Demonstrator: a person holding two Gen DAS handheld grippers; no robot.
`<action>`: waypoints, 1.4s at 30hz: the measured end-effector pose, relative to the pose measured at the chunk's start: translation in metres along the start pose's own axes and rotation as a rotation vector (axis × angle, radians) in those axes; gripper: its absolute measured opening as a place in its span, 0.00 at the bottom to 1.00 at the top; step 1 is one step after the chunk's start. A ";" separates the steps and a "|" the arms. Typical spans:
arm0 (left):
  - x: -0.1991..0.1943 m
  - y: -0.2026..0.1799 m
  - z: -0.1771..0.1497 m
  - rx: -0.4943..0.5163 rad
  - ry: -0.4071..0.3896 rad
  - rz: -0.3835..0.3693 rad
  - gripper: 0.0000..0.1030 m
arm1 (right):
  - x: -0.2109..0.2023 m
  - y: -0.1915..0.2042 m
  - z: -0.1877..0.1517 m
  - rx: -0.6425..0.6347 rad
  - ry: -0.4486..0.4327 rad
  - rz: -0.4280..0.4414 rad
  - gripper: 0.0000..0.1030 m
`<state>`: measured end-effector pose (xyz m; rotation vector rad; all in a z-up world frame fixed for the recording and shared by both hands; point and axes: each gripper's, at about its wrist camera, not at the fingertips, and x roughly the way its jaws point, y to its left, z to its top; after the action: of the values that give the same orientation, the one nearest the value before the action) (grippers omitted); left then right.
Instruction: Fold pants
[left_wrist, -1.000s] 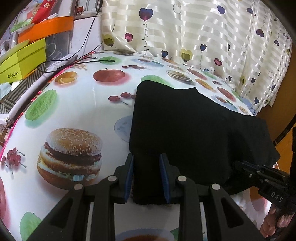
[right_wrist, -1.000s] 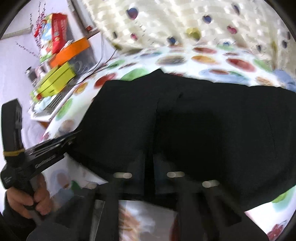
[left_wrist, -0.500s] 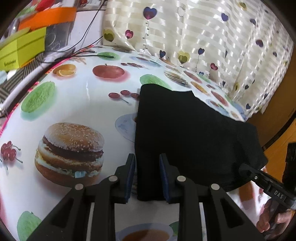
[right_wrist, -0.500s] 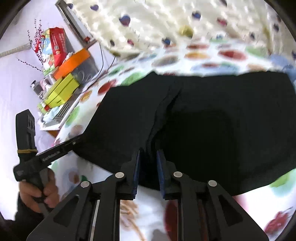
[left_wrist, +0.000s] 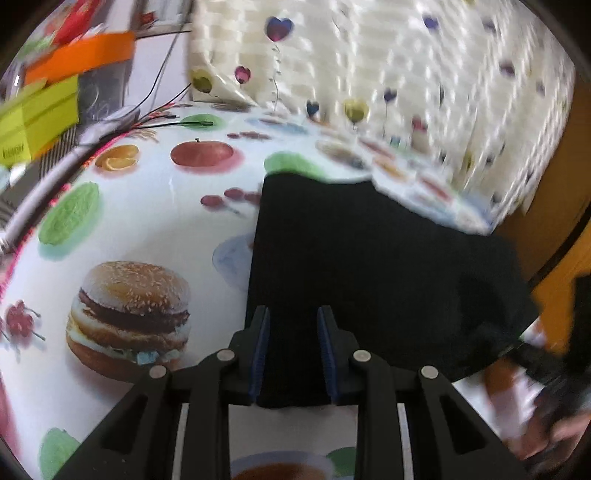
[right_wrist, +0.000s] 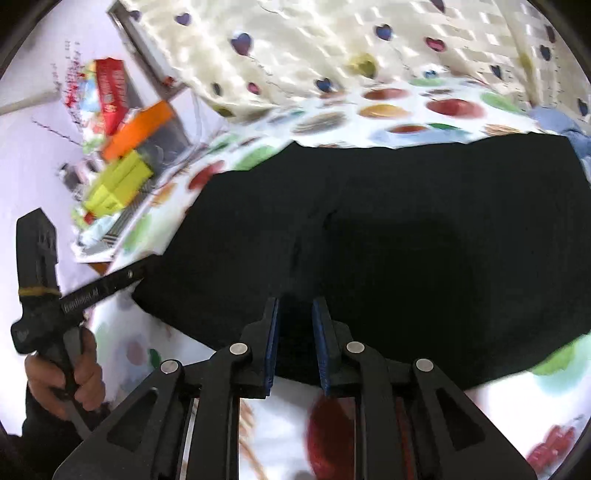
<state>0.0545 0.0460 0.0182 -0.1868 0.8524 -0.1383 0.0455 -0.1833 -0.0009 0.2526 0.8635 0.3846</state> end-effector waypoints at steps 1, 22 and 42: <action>-0.002 -0.001 -0.001 0.015 -0.011 0.009 0.28 | -0.007 -0.005 0.000 0.008 -0.017 0.003 0.18; -0.026 -0.006 0.005 -0.073 -0.119 -0.032 0.28 | -0.100 -0.147 -0.046 0.535 -0.220 -0.052 0.54; 0.010 -0.056 -0.005 0.071 0.012 -0.086 0.28 | -0.088 -0.174 -0.012 0.708 -0.293 -0.214 0.41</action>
<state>0.0548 -0.0116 0.0198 -0.1563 0.8504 -0.2498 0.0240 -0.3769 -0.0117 0.8407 0.7009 -0.1730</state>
